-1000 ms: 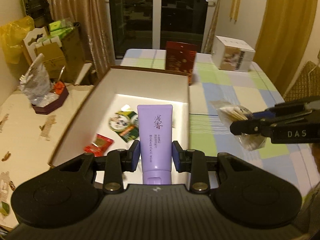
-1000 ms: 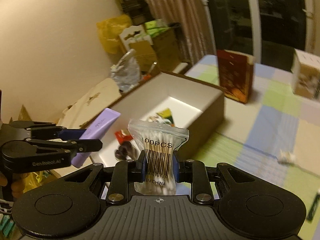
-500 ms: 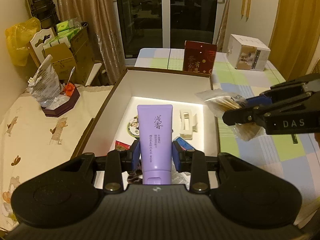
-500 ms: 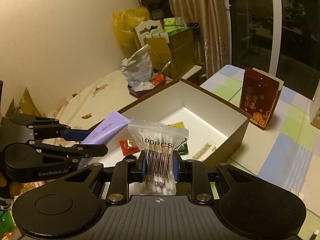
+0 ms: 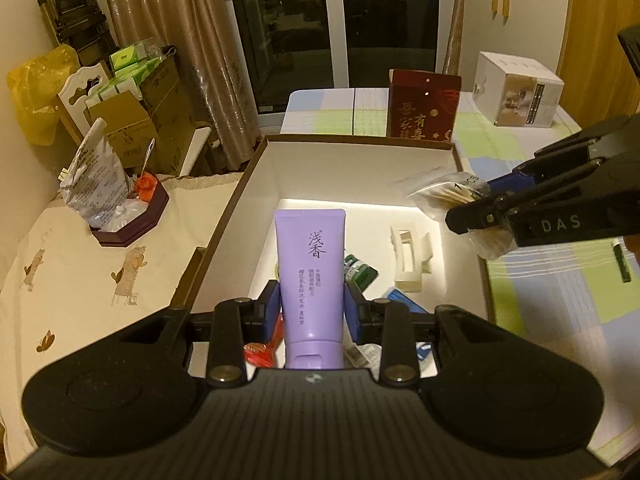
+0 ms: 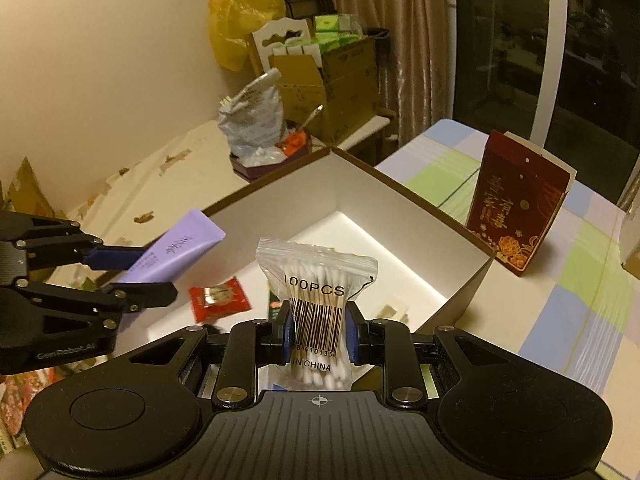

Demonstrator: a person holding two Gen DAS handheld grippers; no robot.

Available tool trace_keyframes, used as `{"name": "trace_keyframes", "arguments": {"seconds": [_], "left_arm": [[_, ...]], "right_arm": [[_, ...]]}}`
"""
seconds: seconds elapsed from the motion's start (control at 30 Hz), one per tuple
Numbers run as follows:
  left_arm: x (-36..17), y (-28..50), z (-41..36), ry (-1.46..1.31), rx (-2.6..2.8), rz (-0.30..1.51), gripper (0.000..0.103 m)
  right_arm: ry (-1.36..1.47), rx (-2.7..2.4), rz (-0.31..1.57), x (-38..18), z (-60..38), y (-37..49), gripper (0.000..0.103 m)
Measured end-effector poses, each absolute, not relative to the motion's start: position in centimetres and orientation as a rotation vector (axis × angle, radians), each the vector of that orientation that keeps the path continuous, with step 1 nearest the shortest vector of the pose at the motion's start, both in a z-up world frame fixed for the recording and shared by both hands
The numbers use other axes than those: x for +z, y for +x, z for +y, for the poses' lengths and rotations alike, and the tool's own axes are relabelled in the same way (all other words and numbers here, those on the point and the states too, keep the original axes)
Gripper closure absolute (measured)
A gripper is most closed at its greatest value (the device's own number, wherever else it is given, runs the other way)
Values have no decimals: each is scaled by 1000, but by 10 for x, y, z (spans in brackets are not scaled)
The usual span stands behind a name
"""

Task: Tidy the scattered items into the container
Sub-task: 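Carry purple tube with left tool over the box while right tool carries swab bag, then open left tool to drop the purple tube while right tool releases swab bag inside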

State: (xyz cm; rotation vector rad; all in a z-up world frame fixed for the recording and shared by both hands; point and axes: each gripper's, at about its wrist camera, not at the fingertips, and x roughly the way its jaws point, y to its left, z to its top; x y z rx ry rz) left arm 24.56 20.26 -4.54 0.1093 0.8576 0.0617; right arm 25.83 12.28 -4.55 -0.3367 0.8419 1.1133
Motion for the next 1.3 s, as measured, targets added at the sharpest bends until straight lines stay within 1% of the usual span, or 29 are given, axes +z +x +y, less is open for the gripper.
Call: {"name": "trace_keyframes", "arguments": {"seconds": [0.4, 0.6, 0.8, 0.93, 1.3], "left_arm": [[-78, 305, 217, 113, 54, 900, 75], [-105, 343, 224, 137, 59, 943, 75], [-130, 376, 235, 118, 76, 996, 74], [-141, 383, 238, 113, 87, 1017, 74], [-141, 375, 246, 121, 96, 1005, 74]], "right_arm": [[-435, 1091, 835, -82, 161, 306, 75], [-489, 1088, 871, -105, 186, 326, 75], [-477, 1066, 922, -124, 201, 337, 75], [-464, 1067, 936, -127, 204, 340, 75], [-453, 1060, 936, -127, 217, 339, 75]]}}
